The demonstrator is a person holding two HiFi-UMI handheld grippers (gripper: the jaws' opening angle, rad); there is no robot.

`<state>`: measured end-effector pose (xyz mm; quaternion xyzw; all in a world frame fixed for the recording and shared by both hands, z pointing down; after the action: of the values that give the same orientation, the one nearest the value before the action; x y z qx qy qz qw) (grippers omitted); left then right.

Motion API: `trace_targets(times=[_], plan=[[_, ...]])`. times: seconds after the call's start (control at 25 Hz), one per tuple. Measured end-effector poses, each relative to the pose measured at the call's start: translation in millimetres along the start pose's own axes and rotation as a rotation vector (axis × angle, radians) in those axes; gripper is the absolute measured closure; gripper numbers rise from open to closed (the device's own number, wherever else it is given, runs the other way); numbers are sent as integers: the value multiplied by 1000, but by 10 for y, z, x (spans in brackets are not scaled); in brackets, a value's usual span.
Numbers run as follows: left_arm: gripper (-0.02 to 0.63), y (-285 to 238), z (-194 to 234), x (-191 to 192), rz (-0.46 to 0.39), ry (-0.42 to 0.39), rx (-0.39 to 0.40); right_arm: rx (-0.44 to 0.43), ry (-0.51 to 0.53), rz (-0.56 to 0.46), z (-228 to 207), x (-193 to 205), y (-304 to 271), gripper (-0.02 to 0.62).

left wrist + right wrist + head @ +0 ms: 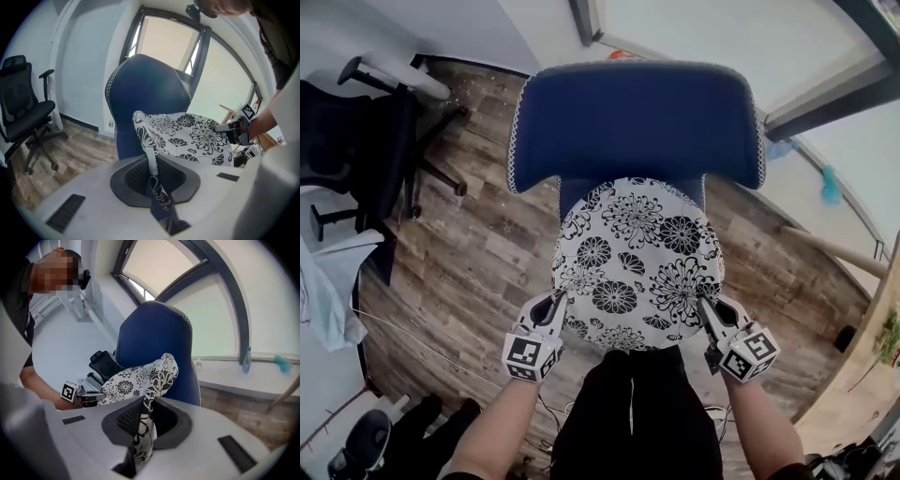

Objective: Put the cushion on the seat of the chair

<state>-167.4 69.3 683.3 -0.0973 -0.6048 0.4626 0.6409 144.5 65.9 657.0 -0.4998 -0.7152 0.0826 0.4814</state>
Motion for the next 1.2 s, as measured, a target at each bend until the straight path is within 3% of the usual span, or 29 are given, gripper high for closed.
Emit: trace_targets(times=[0.24,0.84,1.0,1.08,1.2], plan=[[578,8,-38,-82,28,28,24,22,18,58,170,-136,7,551],[577,-265,250,355,87,77,-45,96,-100,93,-317,212,-207,549],[574,-312,316,431,109,16,-58,136,-131,112,-416,327,-265,549],[552,-318,376,434,109,4,-74,153,-135,127,-416,373,-286,549],[444,-329,489,466,113,39,-111,208,-124,162,-489,431,-274,537]])
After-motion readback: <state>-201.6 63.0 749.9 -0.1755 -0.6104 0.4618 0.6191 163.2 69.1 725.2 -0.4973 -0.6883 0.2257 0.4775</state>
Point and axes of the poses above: the fingertips, and each gripper's own axes: y backward along the fingers, z to its left, x out of its underside, the point moved 2 cm from there along y, backward along the fingers, and after that the axes turned 4 degrees about z, right-handed, at the moved point
